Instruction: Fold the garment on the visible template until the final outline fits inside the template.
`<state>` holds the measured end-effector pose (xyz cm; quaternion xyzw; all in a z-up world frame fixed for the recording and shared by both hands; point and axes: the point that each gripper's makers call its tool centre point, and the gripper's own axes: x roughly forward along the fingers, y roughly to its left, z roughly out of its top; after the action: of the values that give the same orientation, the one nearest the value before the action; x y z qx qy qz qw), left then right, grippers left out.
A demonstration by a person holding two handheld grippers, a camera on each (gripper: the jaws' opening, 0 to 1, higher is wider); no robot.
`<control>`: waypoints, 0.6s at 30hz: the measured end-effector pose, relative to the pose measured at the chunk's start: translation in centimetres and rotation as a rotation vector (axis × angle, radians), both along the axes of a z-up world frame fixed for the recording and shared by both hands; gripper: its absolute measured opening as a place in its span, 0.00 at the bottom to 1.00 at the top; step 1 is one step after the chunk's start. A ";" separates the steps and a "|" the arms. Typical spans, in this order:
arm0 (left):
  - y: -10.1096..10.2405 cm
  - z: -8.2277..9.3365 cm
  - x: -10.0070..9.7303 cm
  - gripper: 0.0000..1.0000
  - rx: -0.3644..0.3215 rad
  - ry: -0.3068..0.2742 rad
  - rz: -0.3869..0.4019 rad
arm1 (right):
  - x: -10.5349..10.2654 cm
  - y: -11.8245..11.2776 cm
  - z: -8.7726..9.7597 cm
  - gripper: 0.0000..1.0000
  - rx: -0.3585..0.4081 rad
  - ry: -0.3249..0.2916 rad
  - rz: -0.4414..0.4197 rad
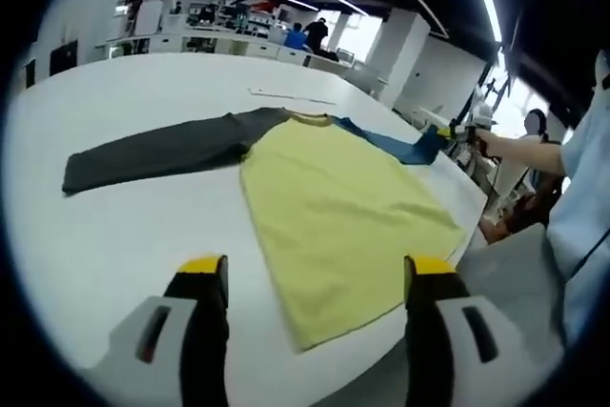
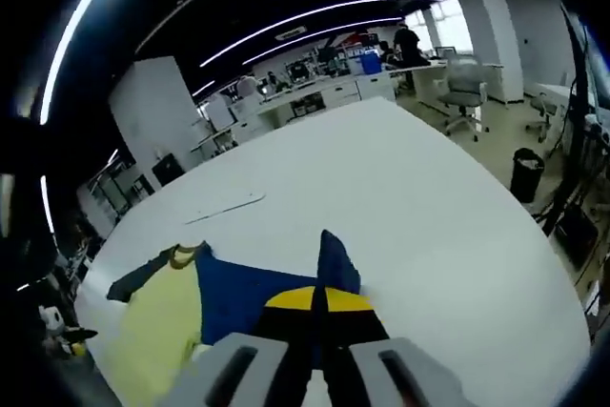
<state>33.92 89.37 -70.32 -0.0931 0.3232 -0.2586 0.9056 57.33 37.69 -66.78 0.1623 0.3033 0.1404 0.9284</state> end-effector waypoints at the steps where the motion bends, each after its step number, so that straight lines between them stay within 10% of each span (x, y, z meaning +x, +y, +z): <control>1: 0.0 0.0 -0.1 0.72 0.007 -0.005 -0.008 | 0.2 1.7 0.7 0.00 0.036 -0.012 0.025; 7: 0.2 0.3 -0.4 0.72 0.019 -0.026 -0.027 | 0.7 9.8 4.4 0.00 0.242 -0.038 0.119; 18: 1.1 0.8 -0.6 0.72 -0.005 -0.065 0.007 | 1.5 22.1 4.5 0.00 0.246 -0.021 0.305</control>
<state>33.35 90.46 -69.54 -0.0879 0.2927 -0.2591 0.9162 58.81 59.81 -62.31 0.2253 0.2954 0.3172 0.8726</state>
